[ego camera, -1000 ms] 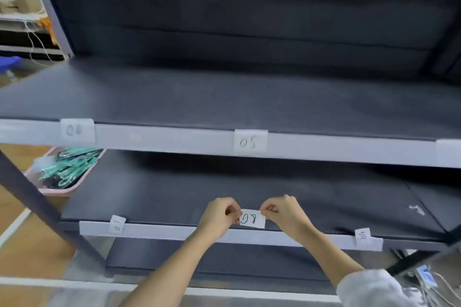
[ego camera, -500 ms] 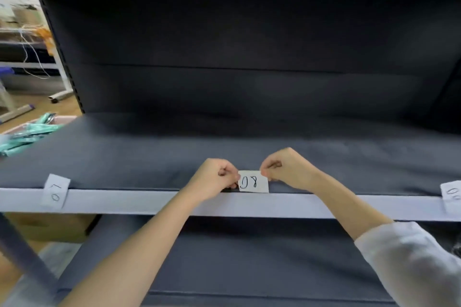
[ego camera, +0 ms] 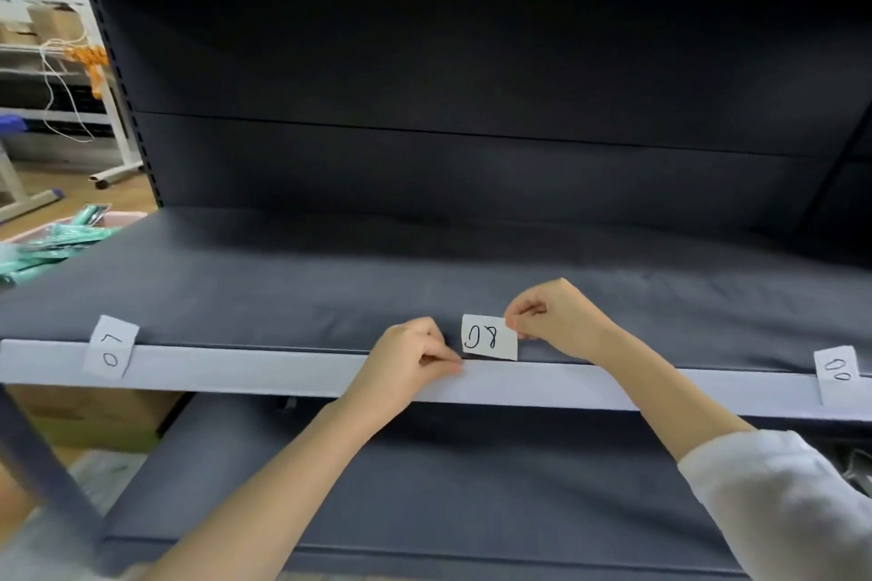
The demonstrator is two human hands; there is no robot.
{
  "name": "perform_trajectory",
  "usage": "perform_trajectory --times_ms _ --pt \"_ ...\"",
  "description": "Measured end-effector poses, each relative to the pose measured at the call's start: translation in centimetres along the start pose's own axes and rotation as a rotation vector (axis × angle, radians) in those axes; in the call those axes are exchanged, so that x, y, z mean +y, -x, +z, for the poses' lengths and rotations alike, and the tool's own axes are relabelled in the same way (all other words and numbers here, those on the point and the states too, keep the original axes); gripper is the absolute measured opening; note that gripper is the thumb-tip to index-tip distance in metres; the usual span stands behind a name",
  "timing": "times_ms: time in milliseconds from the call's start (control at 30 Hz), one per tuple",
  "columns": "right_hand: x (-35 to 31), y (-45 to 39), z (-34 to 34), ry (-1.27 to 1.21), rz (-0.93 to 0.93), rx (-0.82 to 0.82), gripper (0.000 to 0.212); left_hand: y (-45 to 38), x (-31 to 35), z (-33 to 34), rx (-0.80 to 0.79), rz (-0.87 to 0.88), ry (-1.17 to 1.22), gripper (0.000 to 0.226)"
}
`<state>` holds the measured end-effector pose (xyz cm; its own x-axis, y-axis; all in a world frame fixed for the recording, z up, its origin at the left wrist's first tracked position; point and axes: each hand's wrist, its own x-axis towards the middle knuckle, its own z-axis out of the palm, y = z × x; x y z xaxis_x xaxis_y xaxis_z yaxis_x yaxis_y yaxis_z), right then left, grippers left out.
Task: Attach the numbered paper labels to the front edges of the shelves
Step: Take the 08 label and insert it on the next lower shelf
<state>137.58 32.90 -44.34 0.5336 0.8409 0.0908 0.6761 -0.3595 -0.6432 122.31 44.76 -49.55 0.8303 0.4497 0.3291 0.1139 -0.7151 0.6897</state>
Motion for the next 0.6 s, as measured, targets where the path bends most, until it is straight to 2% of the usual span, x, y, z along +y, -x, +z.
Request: perform_trajectory --times_ms 167,600 --pt "-0.2 0.5 0.0 0.006 0.004 0.009 0.016 0.1 0.2 -0.2 -0.027 0.026 -0.039 0.008" --pt "-0.3 1.1 0.1 0.012 0.014 0.012 0.013 -0.7 1.3 -0.5 -0.113 -0.072 -0.171 0.013"
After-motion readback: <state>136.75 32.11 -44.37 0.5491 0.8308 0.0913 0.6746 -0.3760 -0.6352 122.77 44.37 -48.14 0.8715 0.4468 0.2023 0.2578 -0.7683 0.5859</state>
